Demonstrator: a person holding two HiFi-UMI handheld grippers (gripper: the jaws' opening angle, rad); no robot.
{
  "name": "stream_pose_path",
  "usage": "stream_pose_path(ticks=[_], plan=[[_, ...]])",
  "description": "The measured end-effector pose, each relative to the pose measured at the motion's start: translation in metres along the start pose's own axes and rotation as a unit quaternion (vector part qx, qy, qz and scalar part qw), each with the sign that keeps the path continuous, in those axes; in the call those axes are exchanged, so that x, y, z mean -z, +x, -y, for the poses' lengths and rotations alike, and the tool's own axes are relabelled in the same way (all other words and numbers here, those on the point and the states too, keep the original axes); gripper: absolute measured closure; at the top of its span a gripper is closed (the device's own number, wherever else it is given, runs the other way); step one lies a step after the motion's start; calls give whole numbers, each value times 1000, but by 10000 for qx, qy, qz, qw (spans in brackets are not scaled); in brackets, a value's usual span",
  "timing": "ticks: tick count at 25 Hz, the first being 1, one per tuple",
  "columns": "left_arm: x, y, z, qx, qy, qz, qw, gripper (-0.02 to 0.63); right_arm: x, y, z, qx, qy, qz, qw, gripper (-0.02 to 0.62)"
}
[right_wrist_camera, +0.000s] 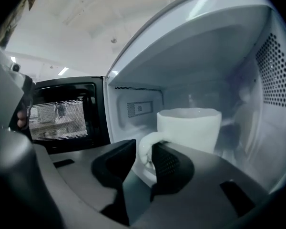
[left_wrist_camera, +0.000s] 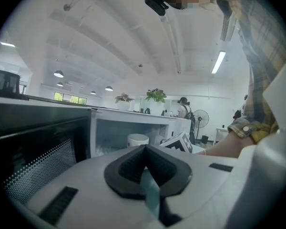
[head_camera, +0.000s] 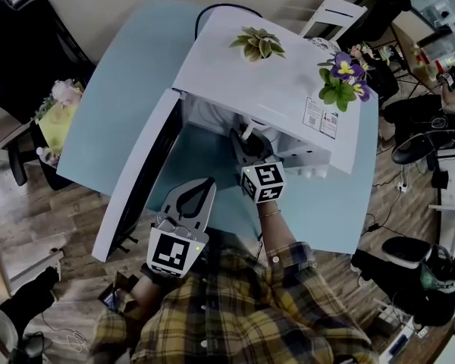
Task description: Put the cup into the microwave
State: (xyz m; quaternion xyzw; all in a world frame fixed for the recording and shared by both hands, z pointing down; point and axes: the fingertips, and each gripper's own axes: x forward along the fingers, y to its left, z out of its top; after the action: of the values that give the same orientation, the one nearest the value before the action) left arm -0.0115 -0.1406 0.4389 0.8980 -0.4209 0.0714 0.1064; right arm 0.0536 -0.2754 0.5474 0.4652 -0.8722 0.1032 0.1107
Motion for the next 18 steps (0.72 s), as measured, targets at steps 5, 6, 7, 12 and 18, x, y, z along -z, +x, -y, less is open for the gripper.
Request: stream_pose_path(ticks=[5, 6, 7, 12, 18], plan=[[-2, 0, -1, -10, -15, 16, 10000, 614, 1, 0, -5, -31, -35, -43, 10000, 448], [-2, -1, -1, -13, -14, 21, 10000, 614, 1, 0, -5, -26, -15, -49, 10000, 435], [-2, -1, -1, -14, -11, 27, 10000, 614, 1, -1, -5, -16, 9, -58, 10000, 426], [-5, -1, 0, 14, 28, 47, 10000, 614, 1, -5, -4, 64, 118, -62, 9999, 405], [-10, 0, 2, 76, 16, 57, 10000, 614, 2, -15, -3, 165, 147, -117, 9997, 405]])
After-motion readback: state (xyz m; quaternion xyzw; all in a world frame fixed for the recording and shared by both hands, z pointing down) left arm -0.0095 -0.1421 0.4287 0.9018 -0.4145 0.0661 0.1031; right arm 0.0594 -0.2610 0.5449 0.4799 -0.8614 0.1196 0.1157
